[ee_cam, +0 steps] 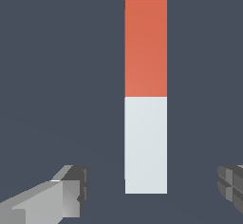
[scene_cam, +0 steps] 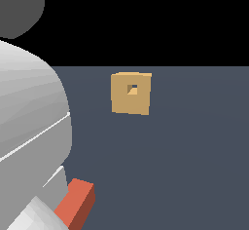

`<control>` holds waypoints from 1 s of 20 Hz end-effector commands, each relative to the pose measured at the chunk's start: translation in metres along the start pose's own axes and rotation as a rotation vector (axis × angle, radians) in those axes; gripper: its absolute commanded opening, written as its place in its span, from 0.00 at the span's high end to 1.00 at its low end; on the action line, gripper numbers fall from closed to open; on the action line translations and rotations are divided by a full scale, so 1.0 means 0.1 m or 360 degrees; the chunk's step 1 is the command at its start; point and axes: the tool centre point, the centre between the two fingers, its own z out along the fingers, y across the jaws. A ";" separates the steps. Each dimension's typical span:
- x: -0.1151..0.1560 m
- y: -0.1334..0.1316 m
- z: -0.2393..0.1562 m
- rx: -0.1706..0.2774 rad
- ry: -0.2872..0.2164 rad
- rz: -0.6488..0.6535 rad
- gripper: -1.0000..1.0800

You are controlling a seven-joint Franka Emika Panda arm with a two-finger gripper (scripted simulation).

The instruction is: Insert the peg into the horizontal hole in a box.

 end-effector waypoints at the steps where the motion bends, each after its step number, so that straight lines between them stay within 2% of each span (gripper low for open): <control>1: 0.00 0.00 0.03 0.0001 0.0000 0.0001 0.04; 11: 0.01 -0.01 0.43 0.0000 0.0001 -0.0001 0.04; 16: 0.01 0.00 0.49 0.0000 0.0001 -0.0002 0.04; 17: 0.01 0.00 0.49 0.0000 0.0001 -0.0002 1.00; 20: 0.01 0.00 0.49 0.0000 0.0001 -0.0002 1.00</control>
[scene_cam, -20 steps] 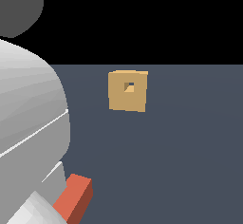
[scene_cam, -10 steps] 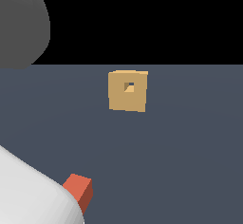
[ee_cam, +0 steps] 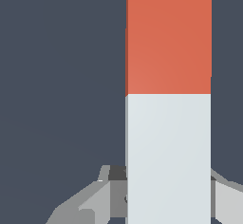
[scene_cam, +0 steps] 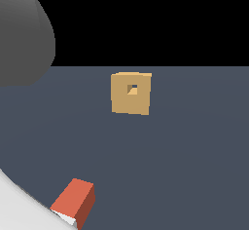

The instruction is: Insert the peg into the horizontal hole in a box.

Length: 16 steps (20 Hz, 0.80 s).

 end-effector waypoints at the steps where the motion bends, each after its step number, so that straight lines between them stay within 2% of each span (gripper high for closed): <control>1: 0.00 0.00 0.00 0.0000 0.0000 0.0000 1.00; 10: 0.03 0.00 -0.01 -0.0001 0.0000 -0.0001 1.00; 16: 0.32 0.00 -0.08 -0.0001 0.0000 -0.0014 1.00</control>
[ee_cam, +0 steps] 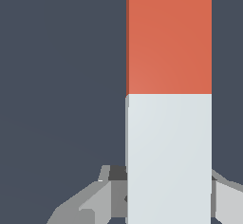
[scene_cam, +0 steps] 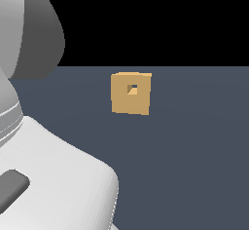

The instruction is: Insert the peg into the horizontal hole in a box.

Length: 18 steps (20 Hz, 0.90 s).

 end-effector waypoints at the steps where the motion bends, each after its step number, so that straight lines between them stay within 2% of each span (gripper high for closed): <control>1: 0.17 0.01 -0.05 -0.0004 0.0000 -0.0010 1.00; 7: 0.78 0.01 -0.20 -0.0004 0.0000 -0.0036 1.00; 18: 2.27 0.00 -0.57 -0.0004 -0.0001 -0.0099 1.00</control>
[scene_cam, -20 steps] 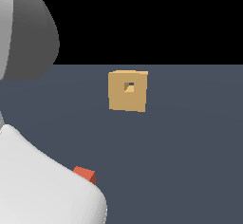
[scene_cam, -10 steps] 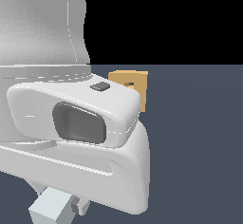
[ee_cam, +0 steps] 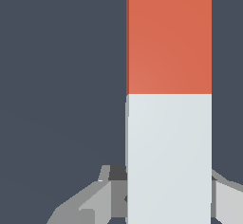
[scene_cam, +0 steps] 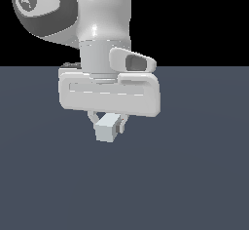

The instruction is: Insert the peg into the horizontal hole in a box.

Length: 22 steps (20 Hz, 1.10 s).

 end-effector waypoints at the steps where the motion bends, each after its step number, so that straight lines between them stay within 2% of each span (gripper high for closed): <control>1: 0.31 0.02 -0.09 -0.0003 -0.0001 -0.0011 1.00; 6: 0.80 0.04 -0.21 -0.0003 0.0000 -0.0031 1.00; 11: 1.09 0.06 -0.28 -0.0002 0.0000 -0.0044 1.00; 22: 1.18 0.09 -0.30 -0.0004 0.0002 -0.0051 1.00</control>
